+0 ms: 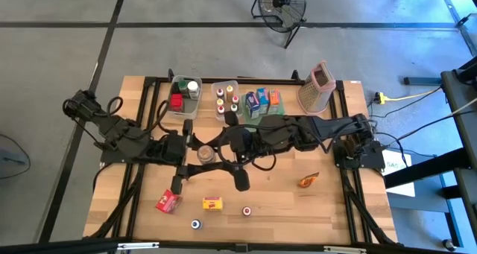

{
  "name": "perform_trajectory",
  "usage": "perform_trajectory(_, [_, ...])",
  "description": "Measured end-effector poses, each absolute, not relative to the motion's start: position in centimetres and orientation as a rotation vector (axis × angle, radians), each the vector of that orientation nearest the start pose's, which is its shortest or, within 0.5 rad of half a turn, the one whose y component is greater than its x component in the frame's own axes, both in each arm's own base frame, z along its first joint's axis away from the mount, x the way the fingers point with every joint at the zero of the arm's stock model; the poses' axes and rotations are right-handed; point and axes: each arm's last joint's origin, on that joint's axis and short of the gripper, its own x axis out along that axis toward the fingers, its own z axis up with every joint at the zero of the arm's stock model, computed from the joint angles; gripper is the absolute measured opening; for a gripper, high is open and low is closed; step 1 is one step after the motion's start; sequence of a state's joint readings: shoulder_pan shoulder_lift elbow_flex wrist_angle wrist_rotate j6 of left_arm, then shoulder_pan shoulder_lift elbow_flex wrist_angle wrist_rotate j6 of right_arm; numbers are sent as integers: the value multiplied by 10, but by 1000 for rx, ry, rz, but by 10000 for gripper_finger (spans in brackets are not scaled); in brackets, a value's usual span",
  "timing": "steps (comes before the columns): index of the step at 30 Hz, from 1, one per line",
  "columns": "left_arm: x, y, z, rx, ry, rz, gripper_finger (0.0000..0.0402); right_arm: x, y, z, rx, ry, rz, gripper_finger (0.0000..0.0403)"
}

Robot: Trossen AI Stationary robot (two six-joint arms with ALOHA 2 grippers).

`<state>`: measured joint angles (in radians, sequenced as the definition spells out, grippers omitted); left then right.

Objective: Pick & Place Kitchen Items
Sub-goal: Put the bottom transparent spice bottle into the gray bin

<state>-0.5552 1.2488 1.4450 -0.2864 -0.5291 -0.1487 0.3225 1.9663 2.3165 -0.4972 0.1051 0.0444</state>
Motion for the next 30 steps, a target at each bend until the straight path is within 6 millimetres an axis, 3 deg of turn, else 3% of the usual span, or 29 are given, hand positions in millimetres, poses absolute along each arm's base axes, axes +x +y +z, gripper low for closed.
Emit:
perform_trajectory(10, [227, -124, 455, -82, 48, -29, 188, 405, 132, 475, 7, 140, 214, 193])
perform_trajectory(18, [227, -125, 453, -86, 65, -53, 236, 406, 133, 473, -16, 141, 219, 193])
perform_trajectory(30, [222, -125, 450, -50, 114, -42, 240, 406, 132, 472, -19, 158, 218, 193])
